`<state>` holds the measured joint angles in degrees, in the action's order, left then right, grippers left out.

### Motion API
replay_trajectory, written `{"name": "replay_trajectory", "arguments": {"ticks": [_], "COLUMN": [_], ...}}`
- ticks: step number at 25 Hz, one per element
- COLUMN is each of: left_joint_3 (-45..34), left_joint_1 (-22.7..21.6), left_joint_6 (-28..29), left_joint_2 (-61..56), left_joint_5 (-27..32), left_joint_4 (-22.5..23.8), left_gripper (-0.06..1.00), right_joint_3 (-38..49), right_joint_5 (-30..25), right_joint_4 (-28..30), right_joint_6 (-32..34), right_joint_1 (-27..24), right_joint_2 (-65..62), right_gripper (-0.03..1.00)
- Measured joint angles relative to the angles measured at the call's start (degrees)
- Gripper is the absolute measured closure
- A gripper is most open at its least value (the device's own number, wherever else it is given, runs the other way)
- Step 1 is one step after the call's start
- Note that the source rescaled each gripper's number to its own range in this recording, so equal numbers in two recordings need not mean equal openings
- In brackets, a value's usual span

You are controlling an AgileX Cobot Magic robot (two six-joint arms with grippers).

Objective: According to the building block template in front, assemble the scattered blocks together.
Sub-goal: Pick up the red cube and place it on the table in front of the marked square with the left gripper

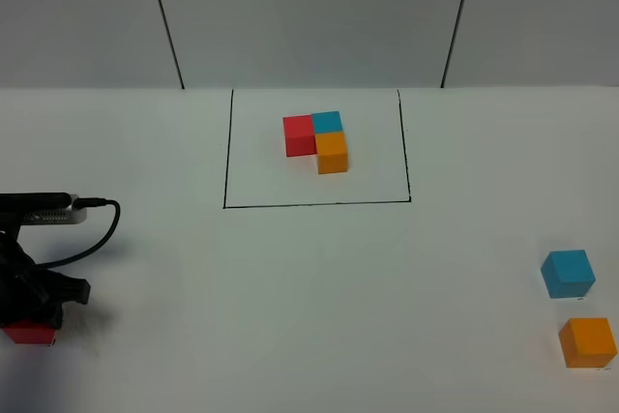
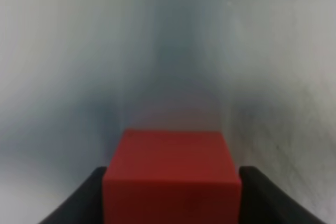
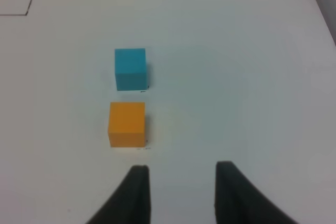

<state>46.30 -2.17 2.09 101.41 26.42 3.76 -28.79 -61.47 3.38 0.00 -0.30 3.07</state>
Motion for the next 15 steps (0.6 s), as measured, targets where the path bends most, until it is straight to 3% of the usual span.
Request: {"name": "replay_trajectory", "arguments": {"ticks": [1,2,15], "left_joint_3": [0.00,0.00,0.00], "left_joint_1": [0.00,0.00,0.00], "left_joint_6": [0.00,0.00,0.00], "left_joint_2": [0.00,0.00,0.00], "left_joint_5": [0.23,0.34,0.53], "left_joint_4": [0.05,0.05,0.05], "left_gripper": [0.93,0.94,0.94], "right_joint_3": [0.00,0.00,0.00], "right_joint_5": [0.00,0.00,0.00], "right_joint_4": [0.00,0.00,0.00], "right_joint_6": [0.00,0.00,0.00], "right_joint_1": [0.00,0.00,0.00], "right_joint_2": [0.00,0.00,0.00], "right_gripper": [0.97,0.97,0.97]}}
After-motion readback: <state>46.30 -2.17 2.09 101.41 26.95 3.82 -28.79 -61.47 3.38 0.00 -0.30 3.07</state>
